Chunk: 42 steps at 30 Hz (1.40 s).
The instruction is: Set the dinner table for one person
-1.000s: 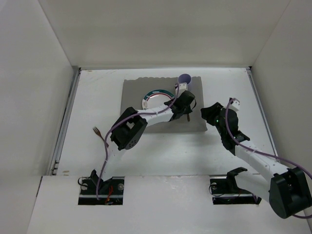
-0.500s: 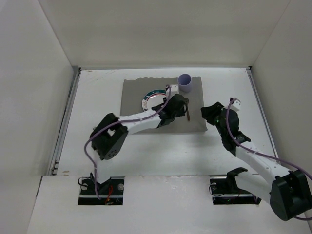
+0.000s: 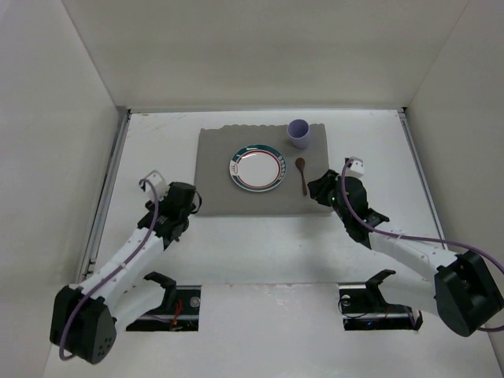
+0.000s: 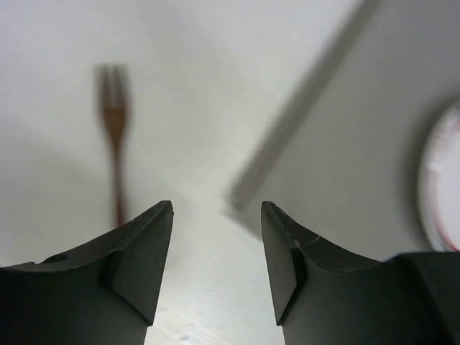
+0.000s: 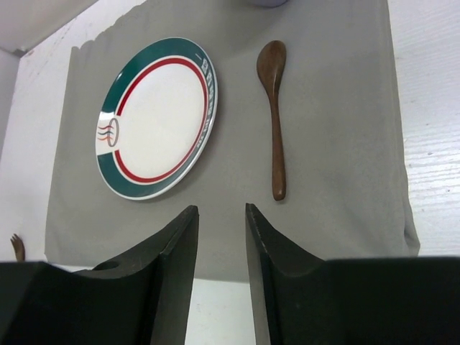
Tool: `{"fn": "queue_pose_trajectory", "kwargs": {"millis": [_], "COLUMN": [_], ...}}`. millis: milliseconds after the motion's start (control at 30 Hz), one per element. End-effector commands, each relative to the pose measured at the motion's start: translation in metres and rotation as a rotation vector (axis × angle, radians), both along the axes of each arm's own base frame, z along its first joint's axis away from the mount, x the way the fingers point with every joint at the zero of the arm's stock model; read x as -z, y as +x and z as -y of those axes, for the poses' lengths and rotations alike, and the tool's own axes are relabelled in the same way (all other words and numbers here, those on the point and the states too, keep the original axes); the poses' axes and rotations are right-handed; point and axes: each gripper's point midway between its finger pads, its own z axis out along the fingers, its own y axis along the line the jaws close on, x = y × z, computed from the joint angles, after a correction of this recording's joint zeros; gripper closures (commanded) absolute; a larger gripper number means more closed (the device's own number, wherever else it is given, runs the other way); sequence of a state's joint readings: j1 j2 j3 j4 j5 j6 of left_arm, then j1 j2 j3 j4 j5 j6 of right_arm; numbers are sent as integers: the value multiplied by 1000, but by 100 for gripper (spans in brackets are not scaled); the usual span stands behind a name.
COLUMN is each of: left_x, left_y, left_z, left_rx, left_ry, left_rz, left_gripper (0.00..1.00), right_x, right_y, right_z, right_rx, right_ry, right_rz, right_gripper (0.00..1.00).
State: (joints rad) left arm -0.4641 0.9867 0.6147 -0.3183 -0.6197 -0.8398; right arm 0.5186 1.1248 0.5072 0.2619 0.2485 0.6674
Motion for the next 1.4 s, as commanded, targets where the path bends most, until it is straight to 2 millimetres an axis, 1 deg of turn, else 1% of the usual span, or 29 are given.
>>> {"fn": "queue_pose_trajectory", "kwargs": {"millis": [0,100,167,300,433,500,667,767,833,933,1000,1067,1133,1200,1233,1300,1367], "left_x": [36,52,59,73,75,79,89,94,97,100,100,91,76,53,39,16,-4], "left_y": [-46,-59,-57,-48,-43,-42,-44,-46,-45,-44,-42,-36,-30,-21,-13,5,27], "left_z": [-45,-68,-72,-66,-64,-64,-64,-67,-67,-68,-65,-60,-56,-52,-47,-28,7], "left_rx": [-140,-225,-240,-192,-147,-132,-142,-170,-166,-165,-154,-120,-86,-64,-43,31,141], "left_ry": [10,2,-15,-36,-5,11,-1,-10,-13,-12,-19,-2,31,72,90,109,133], "left_rz": [-147,-159,-155,-179,-198,-218,-268,-277,-288,-299,-289,-272,-237,-182,-147,-94,-46], "left_gripper": [51,52,52,56,59,61,67,70,74,84,89,93,94,94,94,94,94], "right_x": [-35,-33,-28,-23,-22,-24,-25,-25,-24,-24,-24,-23,-24,-25,-23,-20,-20], "right_y": [11,13,14,16,16,14,14,13,13,13,13,13,13,13,13,13,15], "right_z": [-2,-3,-5,-11,-12,-16,-14,-16,-17,-17,-16,-16,-16,-15,-15,-16,-16], "right_rx": [19,14,10,-9,-10,-21,-8,-14,-14,-14,-13,-13,-13,-8,-8,-11,-7], "right_ry": [36,28,15,-1,-9,-19,-39,-41,-42,-43,-44,-46,-46,-46,-47,-50,-55], "right_rz": [104,97,80,63,62,70,77,79,77,78,78,75,74,77,73,64,64], "right_gripper": [60,58,57,57,57,57,56,56,56,56,55,55,55,55,55,55,55]}}
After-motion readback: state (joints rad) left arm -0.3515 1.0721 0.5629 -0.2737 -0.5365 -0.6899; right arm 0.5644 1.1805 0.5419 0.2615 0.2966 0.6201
